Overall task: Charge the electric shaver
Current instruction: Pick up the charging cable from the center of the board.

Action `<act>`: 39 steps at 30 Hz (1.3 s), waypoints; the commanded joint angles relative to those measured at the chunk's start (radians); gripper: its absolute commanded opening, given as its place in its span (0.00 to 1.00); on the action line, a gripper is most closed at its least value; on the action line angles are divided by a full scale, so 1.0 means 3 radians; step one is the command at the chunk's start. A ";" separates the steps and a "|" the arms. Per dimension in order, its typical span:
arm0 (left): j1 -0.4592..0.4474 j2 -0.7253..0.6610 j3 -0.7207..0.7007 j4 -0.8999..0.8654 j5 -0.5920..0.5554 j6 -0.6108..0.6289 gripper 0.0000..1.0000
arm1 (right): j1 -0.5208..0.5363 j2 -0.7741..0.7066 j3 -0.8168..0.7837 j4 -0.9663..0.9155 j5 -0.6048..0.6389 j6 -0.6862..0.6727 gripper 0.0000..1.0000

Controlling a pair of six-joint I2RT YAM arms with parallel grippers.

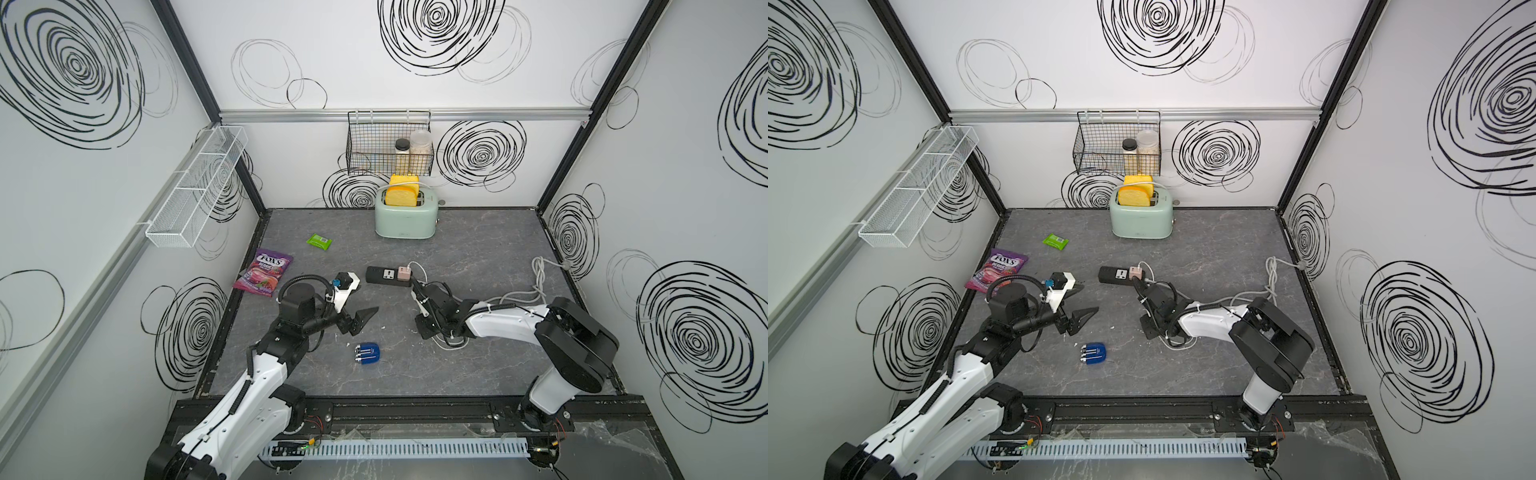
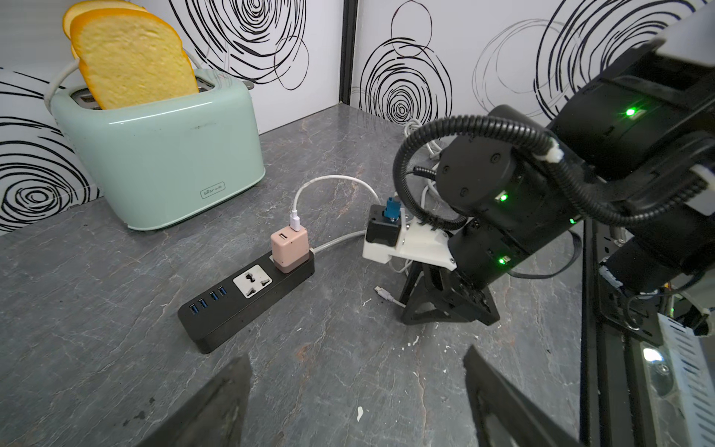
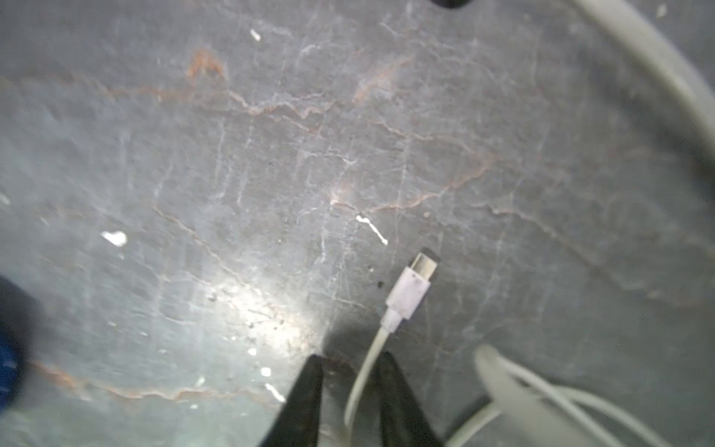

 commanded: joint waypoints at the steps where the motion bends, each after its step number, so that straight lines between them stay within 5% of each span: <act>1: -0.0023 0.0020 -0.0034 0.0041 0.0131 0.0004 0.89 | 0.0008 0.0060 -0.0020 -0.0276 -0.0077 -0.0155 0.01; 9: -0.0097 0.0269 0.0090 0.0052 0.0600 -0.0061 0.90 | -0.0033 -0.1365 -0.0655 0.0241 -0.0465 -0.0890 0.00; 17: -0.0606 0.0821 0.0324 0.0323 0.1060 -0.0238 0.91 | -0.0038 -0.2535 -0.0794 0.0172 -0.0608 -0.2471 0.00; 23: -0.0845 0.1216 0.0586 0.0510 0.1304 -0.0435 0.87 | -0.0053 -0.2555 -0.0564 -0.0246 -0.0599 -0.3021 0.00; 39: -0.1177 0.1820 0.0897 0.0930 0.1535 -0.0835 0.72 | -0.0007 -0.2502 -0.0587 -0.0026 -0.0800 -0.3408 0.00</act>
